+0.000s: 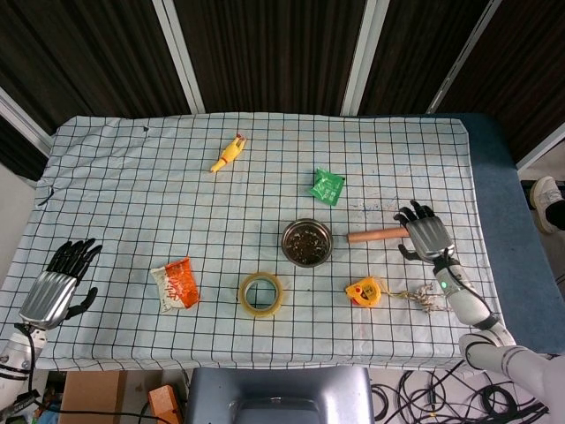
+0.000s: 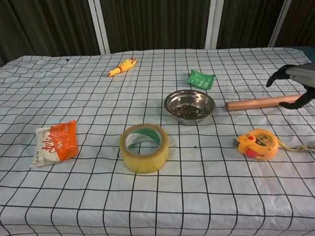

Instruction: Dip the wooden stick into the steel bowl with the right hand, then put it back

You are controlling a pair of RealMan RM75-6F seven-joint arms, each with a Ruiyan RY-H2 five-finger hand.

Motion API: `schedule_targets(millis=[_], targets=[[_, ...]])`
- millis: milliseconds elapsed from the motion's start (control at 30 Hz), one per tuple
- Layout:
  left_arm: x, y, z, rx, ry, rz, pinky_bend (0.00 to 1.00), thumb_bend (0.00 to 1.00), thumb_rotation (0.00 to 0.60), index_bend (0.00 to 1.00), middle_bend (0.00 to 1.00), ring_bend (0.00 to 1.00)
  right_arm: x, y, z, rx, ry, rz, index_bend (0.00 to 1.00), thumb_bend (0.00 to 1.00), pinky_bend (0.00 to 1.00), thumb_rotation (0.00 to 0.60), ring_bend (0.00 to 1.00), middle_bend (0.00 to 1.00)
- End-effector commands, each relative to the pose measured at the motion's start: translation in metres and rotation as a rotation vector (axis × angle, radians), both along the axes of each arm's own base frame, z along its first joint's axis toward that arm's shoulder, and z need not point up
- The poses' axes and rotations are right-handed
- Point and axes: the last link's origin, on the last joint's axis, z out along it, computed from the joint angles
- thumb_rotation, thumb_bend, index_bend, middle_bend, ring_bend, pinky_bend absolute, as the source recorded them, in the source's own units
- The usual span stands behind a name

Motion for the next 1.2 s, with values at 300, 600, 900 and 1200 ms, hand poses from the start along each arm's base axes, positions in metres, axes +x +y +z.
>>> schedule_targets(millis=[300,600,900,1200], targets=[[-0.007,-0.007,-0.012,-0.007,-0.018,-0.002,0.05,0.43,0.6,0.0,0.0,0.0,0.014,-0.018,-0.037,0.012,-0.099,-0.033,0.3,0.35,0.18,0.6,0.06,0.17],[-0.006,-0.006,-0.013,-0.011,-0.01,-0.002,0.05,0.43,0.6,0.0,0.0,0.0,0.026,-0.024,-0.053,0.029,-0.155,-0.043,0.35,0.37,0.21,0.6,0.09,0.2],[-0.007,-0.007,-0.01,-0.005,-0.003,0.005,0.05,0.43,0.6,0.0,0.0,0.0,0.035,-0.021,-0.062,0.017,-0.176,-0.012,0.53,0.4,0.33,0.6,0.22,0.29],[-0.007,-0.007,-0.009,-0.005,-0.004,0.004,0.05,0.43,0.6,0.0,0.0,0.0,0.035,-0.022,-0.055,-0.04,-0.219,0.004,0.7,0.41,0.42,0.6,0.36,0.42]])
